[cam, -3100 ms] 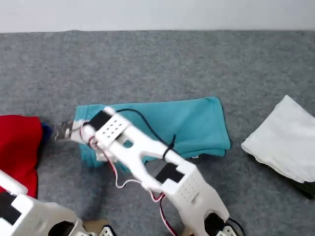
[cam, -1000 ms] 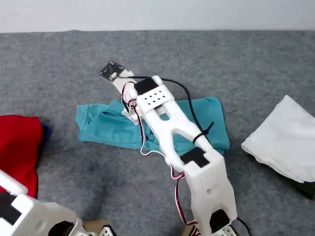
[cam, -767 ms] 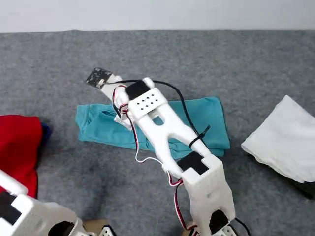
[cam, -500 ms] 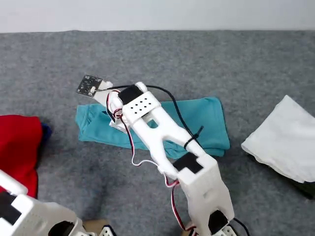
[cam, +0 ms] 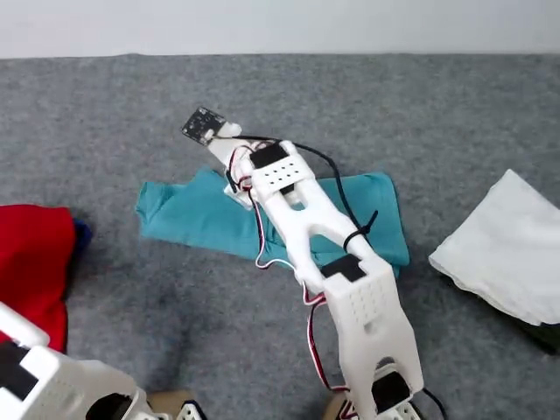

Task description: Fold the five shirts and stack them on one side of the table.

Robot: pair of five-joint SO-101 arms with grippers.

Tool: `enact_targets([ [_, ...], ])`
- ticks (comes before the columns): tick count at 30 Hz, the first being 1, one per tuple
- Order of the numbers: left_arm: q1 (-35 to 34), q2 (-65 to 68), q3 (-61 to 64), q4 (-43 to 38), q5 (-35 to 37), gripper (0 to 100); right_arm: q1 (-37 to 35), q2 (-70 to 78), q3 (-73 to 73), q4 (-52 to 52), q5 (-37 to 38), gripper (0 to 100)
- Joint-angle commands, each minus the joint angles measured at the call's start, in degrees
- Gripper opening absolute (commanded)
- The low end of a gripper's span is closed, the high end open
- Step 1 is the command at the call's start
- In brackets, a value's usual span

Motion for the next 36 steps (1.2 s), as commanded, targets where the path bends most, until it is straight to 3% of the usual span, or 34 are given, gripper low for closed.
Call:
enact_targets([
  [1,0.09,-0.88,-0.13,-0.79,-0.18,0,-4.0,-7.08,-0.62,3.82,0.35,1.5],
  [10,0.09,-0.88,-0.13,-0.79,-0.18,0,-10.15,-1.01,-0.44,5.85,0.26,1.4],
  [20,0.09,-0.88,-0.22,-0.88,-0.18,0,-22.29,0.57,-0.53,15.16,0.26,1.4],
  [29,0.09,-0.53,-0.22,-1.76,-0.26,0,-17.63,-6.11,-0.62,12.7,0.35,1.4],
  [36,0.09,-0.53,-0.22,-2.55,-0.26,0,-12.79,-10.24,-0.53,23.52,0.26,1.4],
])
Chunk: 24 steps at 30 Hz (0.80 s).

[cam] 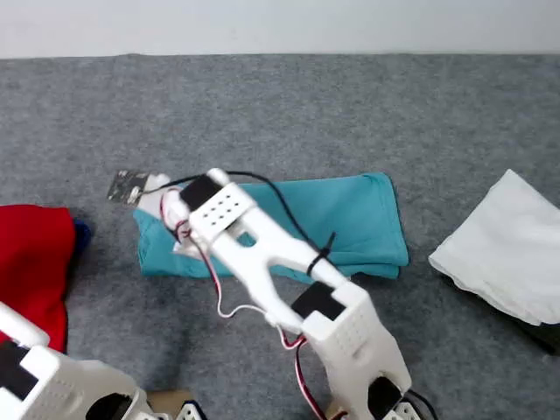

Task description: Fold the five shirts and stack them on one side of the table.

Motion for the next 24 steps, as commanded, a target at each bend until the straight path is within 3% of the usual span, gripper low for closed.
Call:
enact_targets([
  [1,0.18,-0.53,-0.22,-1.05,-0.26,0,3.12,-4.53,-0.88,6.46,0.18,1.4],
  [14,0.18,-0.44,-0.22,-1.05,-0.26,0,12.18,5.41,-0.88,10.24,0.09,1.5],
  [24,0.09,-1.05,-0.66,-0.7,-0.26,0,9.98,-9.71,-0.97,10.33,-1.93,1.5],
])
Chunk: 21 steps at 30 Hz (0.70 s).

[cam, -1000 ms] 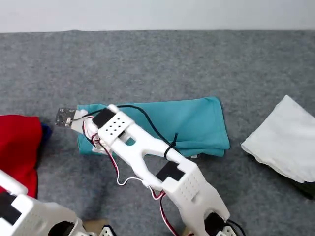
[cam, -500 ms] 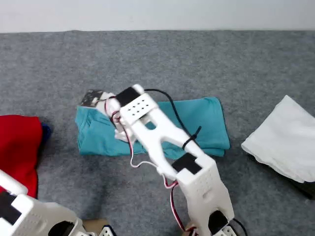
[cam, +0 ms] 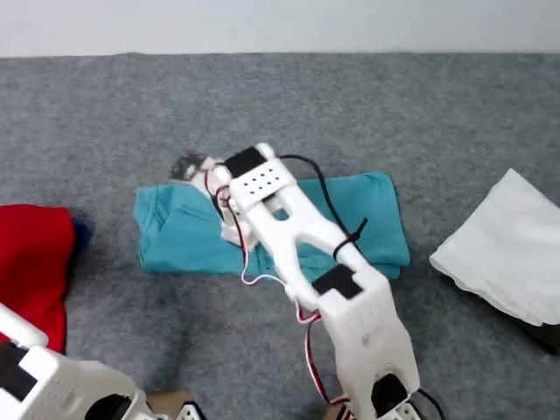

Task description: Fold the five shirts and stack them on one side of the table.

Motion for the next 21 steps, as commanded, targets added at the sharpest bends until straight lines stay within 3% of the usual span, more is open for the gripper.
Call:
enact_targets([
  [1,0.09,-1.05,-0.66,-0.62,-0.26,0,1.45,-11.03,-0.97,0.84,-3.34,1.5],
  [8,0.53,-9.49,-0.13,1.93,-0.44,0,13.76,-17.54,-0.88,13.93,-9.58,1.9],
  [12,3.6,-14.42,1.01,5.89,-0.53,0,22.73,-17.36,0.62,14.29,-9.76,3.3],
  [18,6.68,-19.96,2.59,10.73,-0.53,0,32.22,-13.05,0.97,13.23,-18.55,23.5],
  [21,6.86,-21.63,2.59,11.16,-0.53,0,34.68,-8.4,0.7,11.03,-22.95,28.5],
])
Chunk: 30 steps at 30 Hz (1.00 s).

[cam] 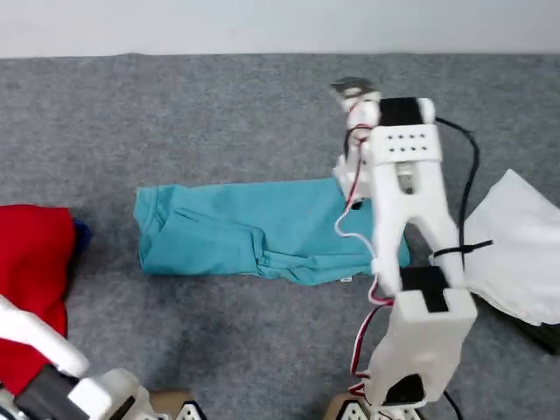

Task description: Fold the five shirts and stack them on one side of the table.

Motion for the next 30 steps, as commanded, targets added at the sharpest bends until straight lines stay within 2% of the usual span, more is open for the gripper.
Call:
enact_targets([
  [1,0.53,-3.87,-0.13,1.41,-0.26,0,2.77,3.3,-0.53,-1.71,-3.78,28.5],
  [17,0.53,-4.31,-0.13,1.41,-0.26,0,2.51,16.66,-0.53,-12.88,-4.22,28.5],
  [23,0.53,-4.31,-0.13,1.41,-0.26,0,2.51,20.18,-0.53,-13.32,-4.22,28.3],
  [26,0.53,-4.4,-0.13,1.41,-0.26,0,2.42,20.79,-0.53,-13.32,-4.22,20.6],
  [30,0.53,-4.4,-0.13,1.76,-0.26,0,2.42,19.74,-0.53,-13.23,-3.96,1.6],
])
